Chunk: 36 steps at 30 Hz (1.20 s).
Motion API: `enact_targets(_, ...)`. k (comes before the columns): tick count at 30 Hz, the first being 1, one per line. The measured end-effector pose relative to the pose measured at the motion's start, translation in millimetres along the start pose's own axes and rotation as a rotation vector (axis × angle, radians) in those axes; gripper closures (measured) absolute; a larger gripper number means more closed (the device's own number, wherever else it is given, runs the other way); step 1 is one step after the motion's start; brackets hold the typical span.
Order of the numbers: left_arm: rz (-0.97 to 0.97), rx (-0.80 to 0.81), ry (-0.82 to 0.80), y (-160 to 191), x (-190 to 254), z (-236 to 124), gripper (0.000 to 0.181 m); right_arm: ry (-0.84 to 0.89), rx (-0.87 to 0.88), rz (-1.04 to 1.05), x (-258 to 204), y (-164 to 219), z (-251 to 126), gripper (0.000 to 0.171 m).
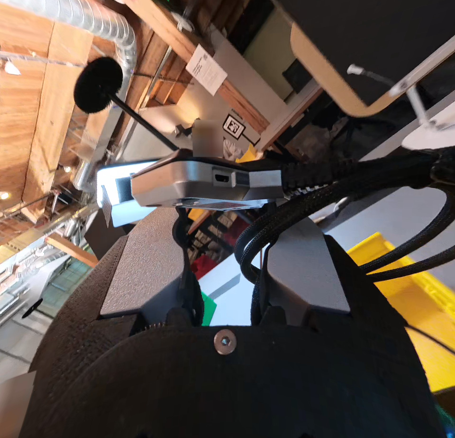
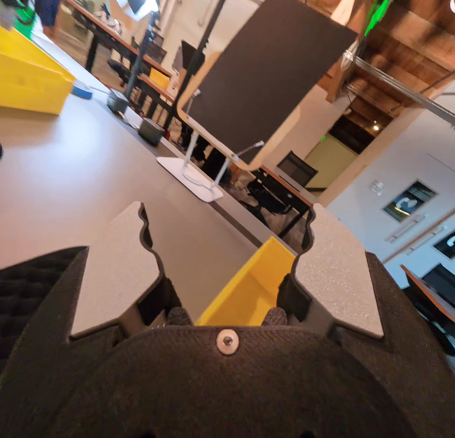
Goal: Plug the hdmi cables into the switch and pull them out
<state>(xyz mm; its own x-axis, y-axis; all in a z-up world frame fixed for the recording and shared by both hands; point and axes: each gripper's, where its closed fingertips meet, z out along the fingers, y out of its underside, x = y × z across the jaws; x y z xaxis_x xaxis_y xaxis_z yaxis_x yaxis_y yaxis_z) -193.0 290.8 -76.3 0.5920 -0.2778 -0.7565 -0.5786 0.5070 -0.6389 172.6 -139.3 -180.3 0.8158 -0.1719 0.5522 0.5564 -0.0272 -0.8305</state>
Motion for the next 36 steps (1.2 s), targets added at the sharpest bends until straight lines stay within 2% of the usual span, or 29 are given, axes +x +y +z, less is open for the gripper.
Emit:
enact_targets(7,-0.054,0.187,0.018,-92,45,-34,0.117,-0.175,0.201,0.001,-64,-62,37,0.053)
enact_targets(13,-0.058,0.233,0.0,-134,101,-62,0.117,-0.402,0.399,0.116,-141,-132,65,0.063)
enact_targets(16,-0.089,0.263,0.01,-148,134,-73,0.117,-0.415,0.446,0.108,-165,-155,80,0.074)
enact_targets(21,-0.169,0.324,0.071,-171,178,-94,0.117,-0.209,0.345,-0.204,-179,-150,117,0.087)
enact_targets(25,-0.137,0.363,0.074,-182,190,-105,0.117,-0.15,0.286,-0.386,-181,-144,119,0.12)
enact_targets(28,-0.08,0.412,0.05,-187,191,-111,0.119,-0.098,0.28,-0.416,-173,-144,115,0.138)
enact_targets(29,-0.056,0.43,0.049,-188,193,-113,0.119,-0.071,0.276,-0.413,-167,-144,113,0.152)
enact_targets(32,-0.016,0.487,0.068,-192,200,-120,0.122,-0.064,0.254,-0.427,-155,-136,110,0.155)
enact_targets(36,-0.047,0.538,0.254,-191,224,-131,0.118,-0.018,0.272,-0.504,-140,-128,102,0.158)
